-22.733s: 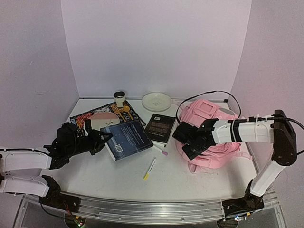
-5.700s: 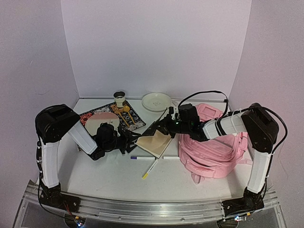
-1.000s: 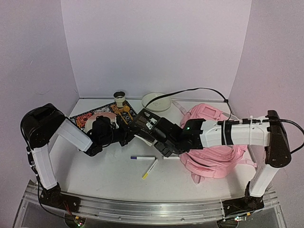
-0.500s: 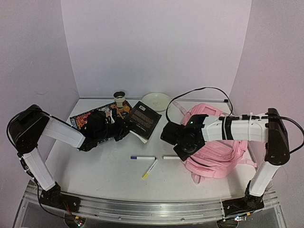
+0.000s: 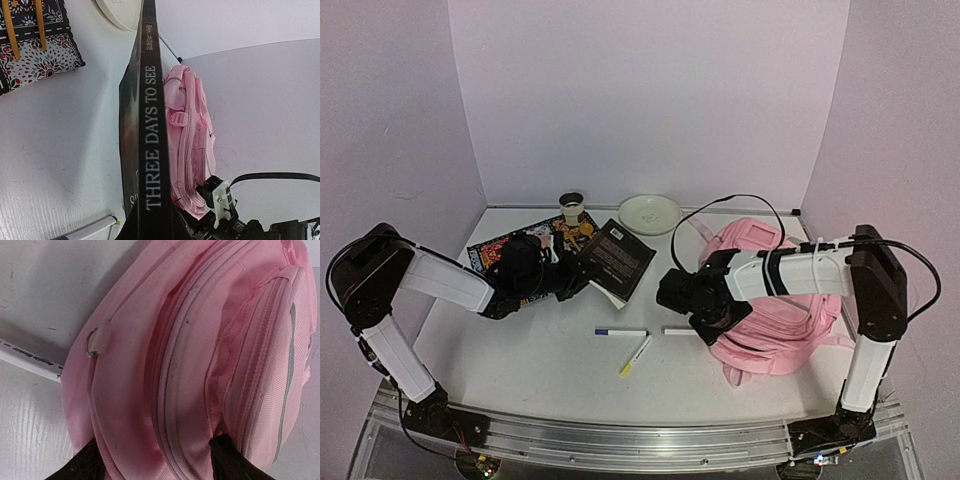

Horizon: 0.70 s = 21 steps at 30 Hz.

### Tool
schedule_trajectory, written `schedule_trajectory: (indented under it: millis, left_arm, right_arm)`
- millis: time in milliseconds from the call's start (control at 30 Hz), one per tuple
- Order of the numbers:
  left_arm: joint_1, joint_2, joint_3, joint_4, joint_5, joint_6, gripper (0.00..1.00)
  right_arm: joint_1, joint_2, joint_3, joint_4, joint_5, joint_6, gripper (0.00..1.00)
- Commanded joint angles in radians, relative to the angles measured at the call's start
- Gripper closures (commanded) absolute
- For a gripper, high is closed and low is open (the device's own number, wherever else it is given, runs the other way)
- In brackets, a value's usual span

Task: Pack the student bag
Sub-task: Grab the largest pocket of the student bag.

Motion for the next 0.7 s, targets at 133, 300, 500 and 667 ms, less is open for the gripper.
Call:
schedule_trajectory:
  millis: [133,300,500,667]
  left_arm:
    - [0.006,-0.064,0.005,0.074,0.025,0.03,1.0]
    - [0.006,-0.071,-0.002,0.073,0.048,0.036,1.0]
    - [0.005,-0.089,-0.015,0.071,0.088,0.044,1.0]
    - [0.005,-0.097,-0.032,0.071,0.14,0.026,1.0]
  right_arm:
    - [-0.031,0.041,0.007,-0.057,0.07,-0.006,0.39]
    - [-0.032,0.042,0.056,-0.04,0.081,-0.057,0.57]
    - [-0.031,0.05,0.101,-0.025,0.105,-0.096,0.87]
    - [-0.031,0.053,0.167,0.011,0.092,-0.157,1.0]
